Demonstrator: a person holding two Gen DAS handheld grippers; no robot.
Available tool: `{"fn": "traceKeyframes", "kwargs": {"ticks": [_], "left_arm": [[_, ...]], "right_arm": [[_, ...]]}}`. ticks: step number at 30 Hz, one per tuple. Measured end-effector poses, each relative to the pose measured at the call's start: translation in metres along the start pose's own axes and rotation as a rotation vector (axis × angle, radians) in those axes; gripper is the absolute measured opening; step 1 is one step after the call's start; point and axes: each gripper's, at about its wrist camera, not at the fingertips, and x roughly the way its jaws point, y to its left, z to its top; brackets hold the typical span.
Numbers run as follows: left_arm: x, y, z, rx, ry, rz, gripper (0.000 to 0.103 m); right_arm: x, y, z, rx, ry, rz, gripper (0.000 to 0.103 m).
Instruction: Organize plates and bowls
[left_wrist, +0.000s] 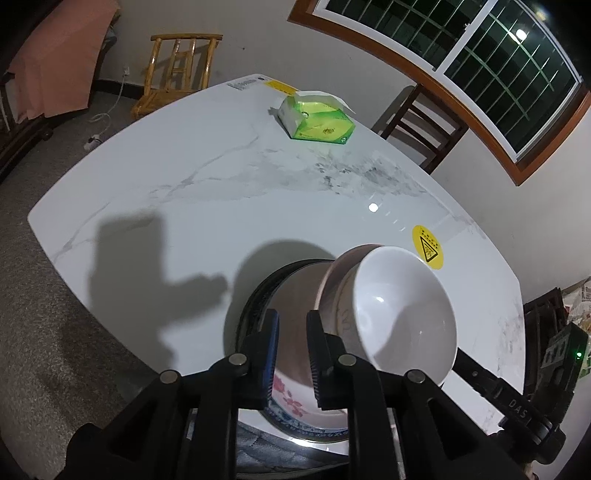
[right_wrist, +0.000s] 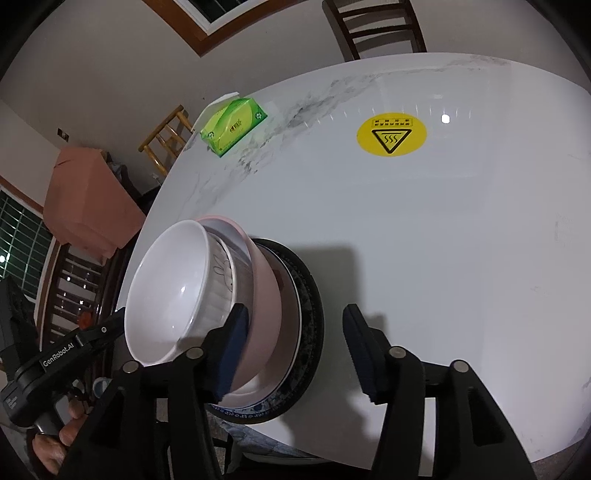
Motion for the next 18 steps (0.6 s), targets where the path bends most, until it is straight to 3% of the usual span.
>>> {"fn": "traceKeyframes", "kwargs": {"ticks": [9,12,14,18], "left_arm": [[-0.012,-0.007,-0.022,0.078,-0.045,0.058,0.027],[-0.014,-0.012,-0.032,0.111,-0.063,0.093,0.033],[-0.015,-0.015,-0.038,0.133,-0.079,0.121,0.042],[-0.015,-0.019,-0.046,0.169,-0.090,0.135,0.044]], "right_arm": [[-0.017,-0.003,-0.015,-0.023,-0.059,-0.045,0.063],[-0.023,0.000,-0.023,-0.041,-0.083,-0.053,0.072],[-0.027,0.005,-0.029,-0.070,-0.106,-0.064,0.079],[-0.029,0.013,-0.040,-0.118,-0.124,-0.069,0.093]]}}
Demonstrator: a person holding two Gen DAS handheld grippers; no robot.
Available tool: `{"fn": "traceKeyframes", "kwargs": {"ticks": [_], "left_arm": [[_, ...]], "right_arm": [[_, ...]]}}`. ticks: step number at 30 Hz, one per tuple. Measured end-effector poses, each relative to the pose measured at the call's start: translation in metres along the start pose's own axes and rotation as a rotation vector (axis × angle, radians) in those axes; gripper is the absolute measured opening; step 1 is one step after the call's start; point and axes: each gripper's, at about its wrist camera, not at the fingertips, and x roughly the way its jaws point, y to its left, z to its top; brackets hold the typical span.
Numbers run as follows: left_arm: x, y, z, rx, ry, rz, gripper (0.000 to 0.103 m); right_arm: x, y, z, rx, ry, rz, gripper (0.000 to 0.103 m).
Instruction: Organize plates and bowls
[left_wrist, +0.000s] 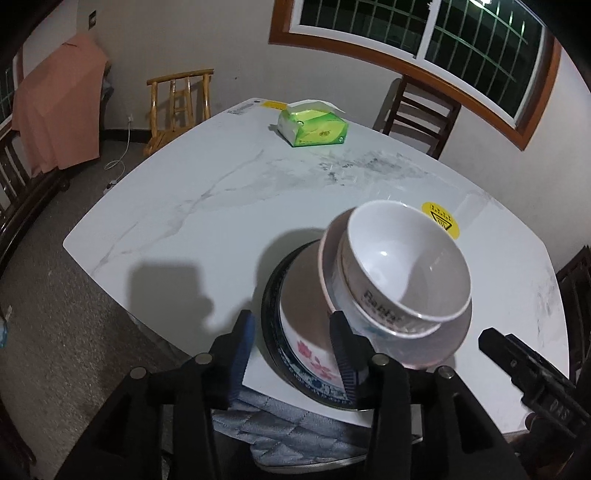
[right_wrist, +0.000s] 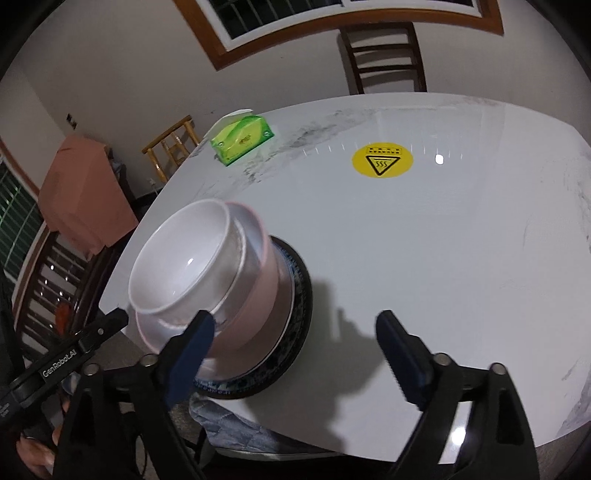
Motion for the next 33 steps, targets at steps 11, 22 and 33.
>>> {"fn": "traceKeyframes", "kwargs": {"ticks": [11,22,33], "left_arm": [[-0.001,-0.009,-0.015,0.052,-0.014,0.058,0.054],[0.004,-0.007,-0.021,0.059,0.006,0.055,0.054],[0.008,-0.005,-0.022,0.059,0.014,0.062,0.054]], "right_arm": [[0.000,0.028,-0.023,-0.122,-0.017,0.012,0.102],[0.006,0.035,-0.030,-0.127,0.002,0.016,0.102],[0.012,0.043,-0.036,-0.146,0.024,0.012,0.102]]}}
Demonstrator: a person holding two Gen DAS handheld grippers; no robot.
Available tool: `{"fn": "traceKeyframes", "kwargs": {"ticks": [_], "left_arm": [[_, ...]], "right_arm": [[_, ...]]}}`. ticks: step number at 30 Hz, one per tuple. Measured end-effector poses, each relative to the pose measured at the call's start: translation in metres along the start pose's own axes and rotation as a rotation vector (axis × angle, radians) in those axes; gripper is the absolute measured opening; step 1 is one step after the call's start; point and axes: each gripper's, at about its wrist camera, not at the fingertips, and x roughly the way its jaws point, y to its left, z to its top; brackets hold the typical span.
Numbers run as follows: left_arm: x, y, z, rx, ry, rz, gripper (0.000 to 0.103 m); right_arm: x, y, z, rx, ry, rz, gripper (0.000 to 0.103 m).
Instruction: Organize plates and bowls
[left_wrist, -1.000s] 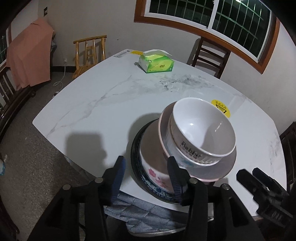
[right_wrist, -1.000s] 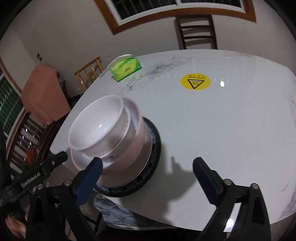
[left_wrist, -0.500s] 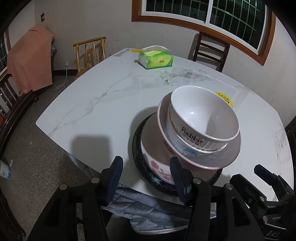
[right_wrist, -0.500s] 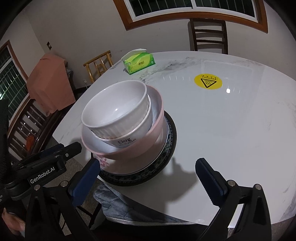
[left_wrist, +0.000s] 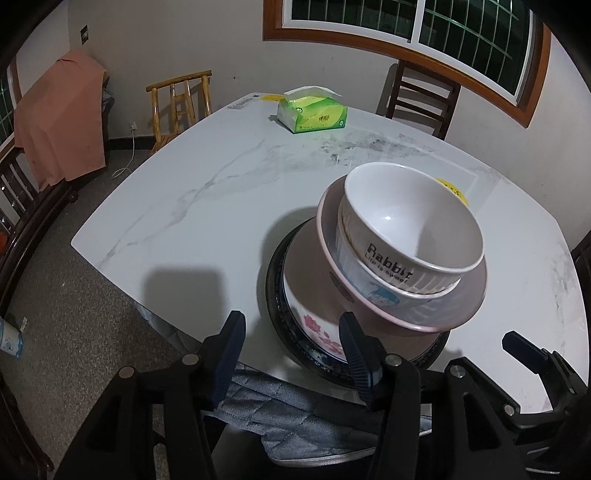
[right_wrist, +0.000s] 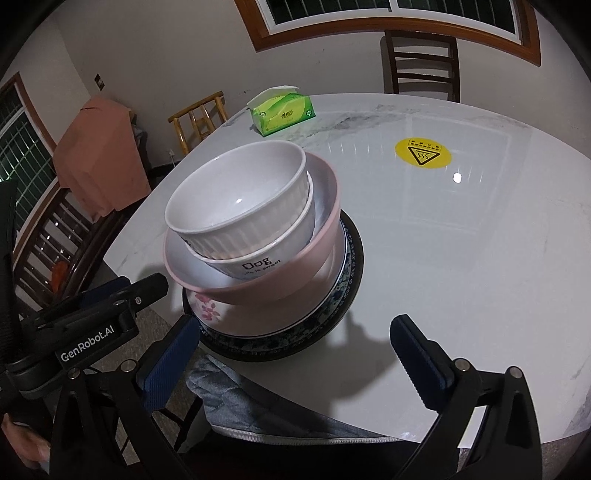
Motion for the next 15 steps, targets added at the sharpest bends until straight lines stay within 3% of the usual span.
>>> {"fn": "traceKeyframes", "kwargs": {"ticks": [15], "left_arm": [[0.0060,0.0015,0.0002,0.005,0.018,0.005,0.054]], "right_arm": [[0.0082,0.0018,-0.0045,0.004,0.027,0.001,0.102]]}}
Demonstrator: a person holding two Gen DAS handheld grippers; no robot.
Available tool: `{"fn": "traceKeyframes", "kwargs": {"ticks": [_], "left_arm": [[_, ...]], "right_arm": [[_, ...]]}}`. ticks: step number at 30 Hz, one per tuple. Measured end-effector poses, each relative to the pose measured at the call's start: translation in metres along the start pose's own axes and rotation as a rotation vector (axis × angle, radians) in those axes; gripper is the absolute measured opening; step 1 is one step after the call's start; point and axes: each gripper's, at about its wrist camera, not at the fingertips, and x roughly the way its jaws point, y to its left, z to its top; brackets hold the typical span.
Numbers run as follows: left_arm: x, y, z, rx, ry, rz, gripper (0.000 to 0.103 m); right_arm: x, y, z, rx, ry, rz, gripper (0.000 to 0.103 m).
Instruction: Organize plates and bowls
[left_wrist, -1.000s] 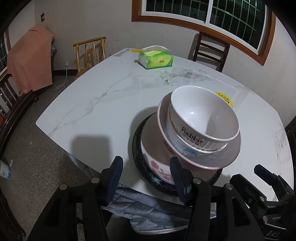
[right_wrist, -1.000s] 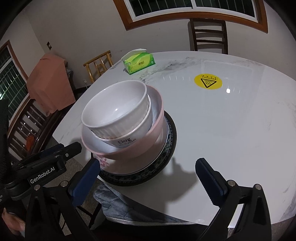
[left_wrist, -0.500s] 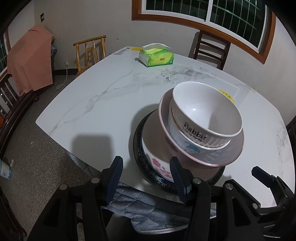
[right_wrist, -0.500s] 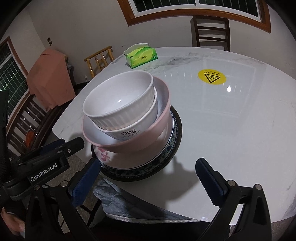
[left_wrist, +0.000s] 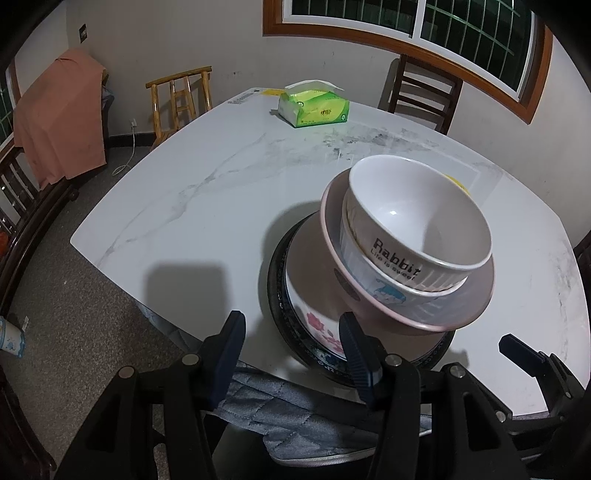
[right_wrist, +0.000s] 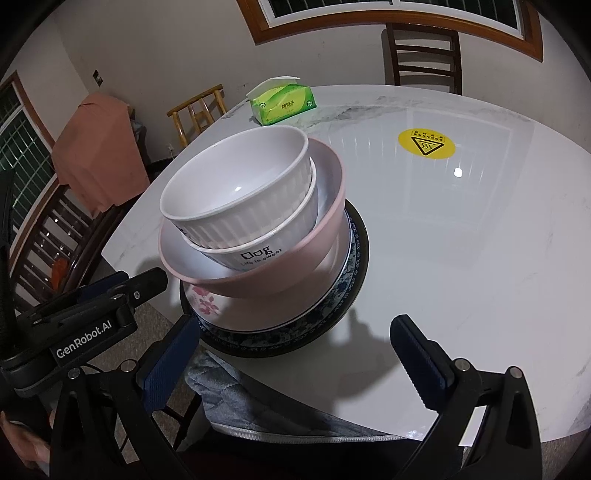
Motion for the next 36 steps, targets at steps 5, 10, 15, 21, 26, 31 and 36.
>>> {"fn": "traceKeyframes", "kwargs": {"ticks": [5,10,15,21,26,31,36], "left_arm": [[0.0013,0.0005,-0.0002,-0.001,0.003,0.003,0.054],[0.0025,0.0003,-0.0006,-0.001,0.007,0.002,0.054],[0.0019,0.0016,-0.0010,-0.002,0.005,0.006,0.054],[0.0018,0.0015,-0.0013,-0.002,0.006,0.009,0.054],[0.0019,0.0015,-0.0011,-0.002,0.005,0.014,0.054],[0.0014,0.0027,-0.0012,-0.002,0.006,0.014,0.054],[0.0018,0.0025,-0.0012,-0.002,0.006,0.012,0.054]], "right_arm": [[0.0010,0.0015,-0.0018,-0.002,0.005,-0.001,0.102],[0.0009,0.0007,-0.0028,0.001,0.010,-0.003,0.102],[0.0004,0.0015,-0.0033,0.001,0.011,-0.002,0.102],[0.0008,0.0009,-0.0050,0.002,0.014,0.000,0.102],[0.0015,-0.0010,-0.0070,0.012,0.020,0.000,0.102],[0.0023,-0.0016,-0.0068,0.016,0.023,0.001,0.102],[0.0024,-0.0013,-0.0067,0.014,0.026,-0.001,0.102]]}}
